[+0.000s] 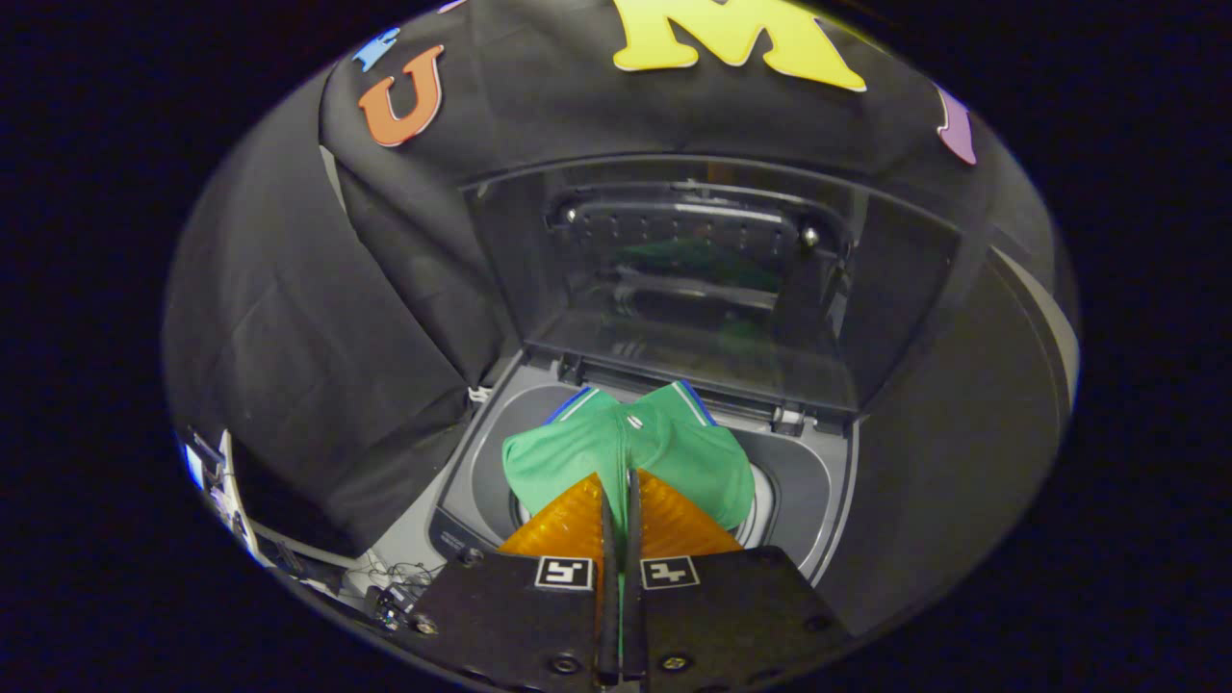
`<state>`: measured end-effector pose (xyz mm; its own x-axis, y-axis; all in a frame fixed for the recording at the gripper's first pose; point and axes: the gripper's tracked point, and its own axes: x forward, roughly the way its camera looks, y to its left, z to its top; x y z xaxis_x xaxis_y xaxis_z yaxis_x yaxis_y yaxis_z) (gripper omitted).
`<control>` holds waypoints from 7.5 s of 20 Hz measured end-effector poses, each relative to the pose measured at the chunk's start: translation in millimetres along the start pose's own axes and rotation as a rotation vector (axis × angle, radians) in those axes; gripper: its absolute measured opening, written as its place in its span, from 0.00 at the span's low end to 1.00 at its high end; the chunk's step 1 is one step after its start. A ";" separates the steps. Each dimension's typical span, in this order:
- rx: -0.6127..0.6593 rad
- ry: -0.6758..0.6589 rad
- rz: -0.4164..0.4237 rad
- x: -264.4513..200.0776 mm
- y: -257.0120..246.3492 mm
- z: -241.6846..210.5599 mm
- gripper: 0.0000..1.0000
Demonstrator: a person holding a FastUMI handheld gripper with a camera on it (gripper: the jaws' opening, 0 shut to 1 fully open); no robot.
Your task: Put the clothes into the washing machine and then close the washing machine lid.
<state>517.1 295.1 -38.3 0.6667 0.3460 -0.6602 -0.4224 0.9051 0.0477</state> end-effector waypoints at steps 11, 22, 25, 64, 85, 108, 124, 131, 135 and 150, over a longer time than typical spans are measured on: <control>0.092 0.172 -0.096 45.8 -15.1 -63.1 0.05; 0.143 0.219 -0.114 51.5 -24.4 -81.2 0.05; 0.145 0.219 -0.113 51.5 -25.2 -80.5 0.05; 0.070 -0.229 -0.125 -96.7 -35.7 194.0 1.00; 0.156 -0.174 -0.151 23.0 -58.4 225.2 1.00; 0.086 -0.423 -0.167 -2.7 -46.5 214.6 1.00; 0.050 -0.506 -0.147 -13.1 -39.9 201.7 1.00; 0.047 -0.482 -0.131 -21.3 -27.6 147.9 1.00; 0.019 -0.369 -0.166 -8.8 -28.9 87.5 1.00; -0.074 -0.544 -0.169 -171.0 -38.9 -50.3 1.00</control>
<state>388.6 188.3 35.1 0.9404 0.2933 -0.1723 -0.3116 0.9459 -0.0904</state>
